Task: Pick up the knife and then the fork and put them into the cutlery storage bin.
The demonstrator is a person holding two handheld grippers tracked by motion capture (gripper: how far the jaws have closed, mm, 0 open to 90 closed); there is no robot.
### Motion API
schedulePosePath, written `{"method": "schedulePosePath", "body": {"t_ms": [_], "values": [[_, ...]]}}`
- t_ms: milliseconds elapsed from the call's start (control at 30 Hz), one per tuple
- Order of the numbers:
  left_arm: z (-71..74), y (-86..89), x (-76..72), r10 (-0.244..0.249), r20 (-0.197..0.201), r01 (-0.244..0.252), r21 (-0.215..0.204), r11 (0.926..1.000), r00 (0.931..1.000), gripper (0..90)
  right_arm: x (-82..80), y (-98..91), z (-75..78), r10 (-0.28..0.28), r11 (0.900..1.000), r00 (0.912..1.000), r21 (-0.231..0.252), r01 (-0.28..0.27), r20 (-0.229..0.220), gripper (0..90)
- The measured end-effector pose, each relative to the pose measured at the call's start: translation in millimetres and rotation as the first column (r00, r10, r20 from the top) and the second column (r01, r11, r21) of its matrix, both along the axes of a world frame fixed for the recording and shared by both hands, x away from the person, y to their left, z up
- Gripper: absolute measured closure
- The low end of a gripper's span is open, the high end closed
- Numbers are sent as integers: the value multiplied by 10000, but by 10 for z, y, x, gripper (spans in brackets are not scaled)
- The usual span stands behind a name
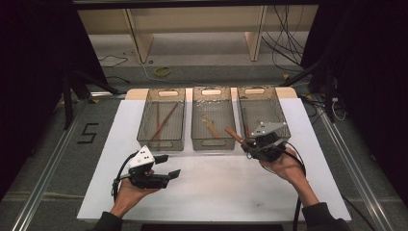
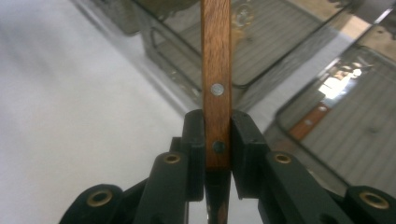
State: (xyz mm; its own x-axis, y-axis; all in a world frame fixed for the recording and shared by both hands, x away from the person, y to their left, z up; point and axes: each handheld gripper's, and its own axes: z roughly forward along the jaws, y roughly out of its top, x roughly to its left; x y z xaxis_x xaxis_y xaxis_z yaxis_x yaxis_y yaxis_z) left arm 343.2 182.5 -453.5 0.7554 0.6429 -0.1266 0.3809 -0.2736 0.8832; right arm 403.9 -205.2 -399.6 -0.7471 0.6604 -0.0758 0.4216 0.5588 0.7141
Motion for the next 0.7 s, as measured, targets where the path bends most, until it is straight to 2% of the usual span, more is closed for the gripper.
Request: {"method": "schedulePosePath", "body": {"t_ms": [133, 367, 700], "values": [[-47, 16, -12, -86, -145, 89, 178, 9998, 9999, 249, 96, -67, 49, -341, 9994, 9994, 38, 340, 51, 779], [-68, 46, -43, -112, -150, 114, 126, 9999, 9998, 242, 273, -166, 105, -905, 9958, 9959, 121, 905, 37, 779], [-103, 51, -90, -69, -111, 71, 218, 9997, 9999, 236, 572, -309, 178, -1784, 9838, 9840, 156, 1784, -10, 779]]}}
